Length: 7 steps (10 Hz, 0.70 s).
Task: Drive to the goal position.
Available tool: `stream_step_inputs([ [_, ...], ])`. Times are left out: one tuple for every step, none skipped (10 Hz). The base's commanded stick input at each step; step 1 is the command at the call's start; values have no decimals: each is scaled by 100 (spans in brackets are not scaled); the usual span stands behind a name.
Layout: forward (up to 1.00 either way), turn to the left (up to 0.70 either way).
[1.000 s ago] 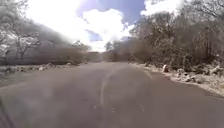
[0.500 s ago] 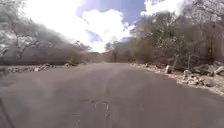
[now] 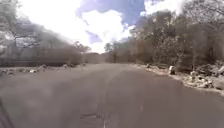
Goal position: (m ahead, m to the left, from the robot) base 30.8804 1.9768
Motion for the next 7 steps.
stream_step_inputs([
  [70, 0],
  [70, 0],
  [70, 0],
  [70, 0],
  [70, 0],
  [70, 0],
  [70, 0],
])
